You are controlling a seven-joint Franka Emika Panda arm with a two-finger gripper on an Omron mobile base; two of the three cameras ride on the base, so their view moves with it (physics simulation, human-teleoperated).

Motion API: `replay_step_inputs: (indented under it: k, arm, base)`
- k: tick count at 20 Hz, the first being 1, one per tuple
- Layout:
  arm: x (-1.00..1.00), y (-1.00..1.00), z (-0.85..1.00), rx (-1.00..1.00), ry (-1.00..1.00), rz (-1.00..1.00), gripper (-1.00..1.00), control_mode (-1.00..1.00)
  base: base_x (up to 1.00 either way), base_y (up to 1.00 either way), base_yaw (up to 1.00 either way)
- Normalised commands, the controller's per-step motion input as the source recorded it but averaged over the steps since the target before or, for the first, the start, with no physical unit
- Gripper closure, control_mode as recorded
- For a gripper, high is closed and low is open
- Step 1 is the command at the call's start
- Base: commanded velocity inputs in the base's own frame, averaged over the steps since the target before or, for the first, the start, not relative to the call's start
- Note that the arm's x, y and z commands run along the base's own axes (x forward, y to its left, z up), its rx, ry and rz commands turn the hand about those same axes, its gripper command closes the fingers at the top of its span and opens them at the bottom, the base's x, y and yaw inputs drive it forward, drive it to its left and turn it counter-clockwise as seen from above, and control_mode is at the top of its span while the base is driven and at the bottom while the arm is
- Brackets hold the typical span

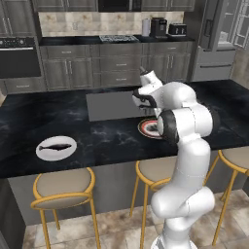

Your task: Transport the fish and broccoli to the fridge. Place the fish on the rack containing meat and place the broccoli on the rack containing the vegetable, ensuring meats and vegetables are on different racks.

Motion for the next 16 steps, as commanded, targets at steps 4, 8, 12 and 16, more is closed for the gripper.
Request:
replay_step_inputs:
  k: [4,8,12,16]
  arm:
    - [-1.00,0.15,0.53,-0.02,-0.31,0.01,1.00,-1.00]
    - [-1.00,0.22,0.66,0.00,-0.39,0.00,1.00,-1.00]
    - [-1.00,0.14,0.72,0.00,-0.30,0.00,1.00,-1.00]
    - [-1.00,0.11,0.64,0.04,-0.03,0.00,1.00,-1.00]
  base:
    - [0.00,0.00,0.00]
    - [0.00,0.00,0.00]
    - [0.00,0.00,0.00]
    - [0.00,0.00,0.00]
